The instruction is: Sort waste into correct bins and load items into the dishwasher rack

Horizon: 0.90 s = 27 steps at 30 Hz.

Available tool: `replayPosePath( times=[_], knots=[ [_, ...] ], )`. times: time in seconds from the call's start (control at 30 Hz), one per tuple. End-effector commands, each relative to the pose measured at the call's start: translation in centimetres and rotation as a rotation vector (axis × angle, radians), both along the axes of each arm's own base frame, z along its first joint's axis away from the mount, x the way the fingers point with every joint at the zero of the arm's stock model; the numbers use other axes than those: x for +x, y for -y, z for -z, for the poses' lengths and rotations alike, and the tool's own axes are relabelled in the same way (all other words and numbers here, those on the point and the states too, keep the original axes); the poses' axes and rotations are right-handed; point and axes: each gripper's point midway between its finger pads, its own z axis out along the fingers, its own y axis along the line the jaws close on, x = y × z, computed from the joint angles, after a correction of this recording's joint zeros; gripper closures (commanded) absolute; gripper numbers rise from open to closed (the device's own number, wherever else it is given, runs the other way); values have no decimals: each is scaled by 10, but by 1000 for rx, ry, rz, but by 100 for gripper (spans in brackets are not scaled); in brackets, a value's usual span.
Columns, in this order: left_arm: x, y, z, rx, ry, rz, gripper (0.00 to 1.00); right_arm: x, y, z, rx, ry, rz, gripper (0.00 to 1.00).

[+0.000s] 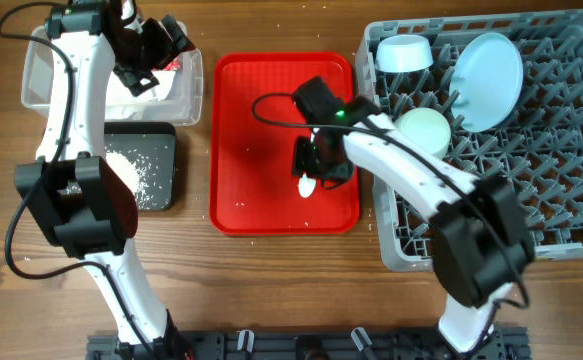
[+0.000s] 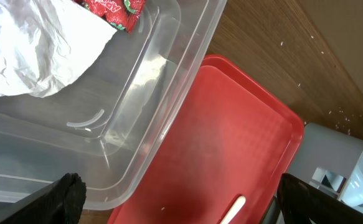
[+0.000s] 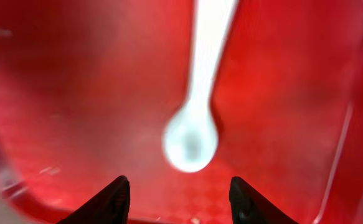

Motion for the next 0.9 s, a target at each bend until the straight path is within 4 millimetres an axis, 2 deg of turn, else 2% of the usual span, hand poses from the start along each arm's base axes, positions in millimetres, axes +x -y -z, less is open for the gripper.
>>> replayPosePath(
  times=[0.0,0.07,0.13,0.2,0.27,0.37,0.47,0.53,0.57,0.6,0.63,0.67,0.7,0.77,0.8,0.87],
  knots=[
    [2,-1,-9,5,22,-8,0,-13,7,43,-77,-98,45,47],
    [2,-1,-9,5,22,-8,0,-12,5,62,-84,-118,63,48],
    [2,-1,-9,5,22,-8,0,-11,-1,73,-61,-127,61,50],
    [2,-1,-9,5,22,-8,0,-10,-1,74,-59,-128,60,64],
    [2,-1,-9,5,22,-8,0,-11,-2,74,-53,-133,56,84],
    [2,-1,-9,5,22,-8,0,-12,-4,73,-43,-138,54,96],
    [2,-1,-9,5,22,-8,0,-9,-13,66,12,-121,-31,96],
    [2,-1,-9,5,22,-8,0,5,-28,22,87,-20,-221,96],
    [2,-1,-9,5,22,-8,0,12,-26,-3,73,36,-238,96],
    [2,-1,-9,5,22,-8,0,18,-22,-45,77,134,-283,96],
    [2,-1,-9,5,22,-8,0,21,-13,-102,91,272,-340,95],
    [2,-1,-9,5,22,-8,0,22,-1,-130,64,357,-372,96],
    [2,-1,-9,5,22,-8,0,21,24,-156,-17,435,-360,96],
    [2,-1,-9,5,22,-8,0,14,68,-183,-165,496,-298,96],
    [2,-1,-9,5,22,-8,0,7,97,-193,-245,504,-258,96],
    [2,-1,-9,5,22,-8,0,5,121,-184,-297,468,-231,96]
  ],
)
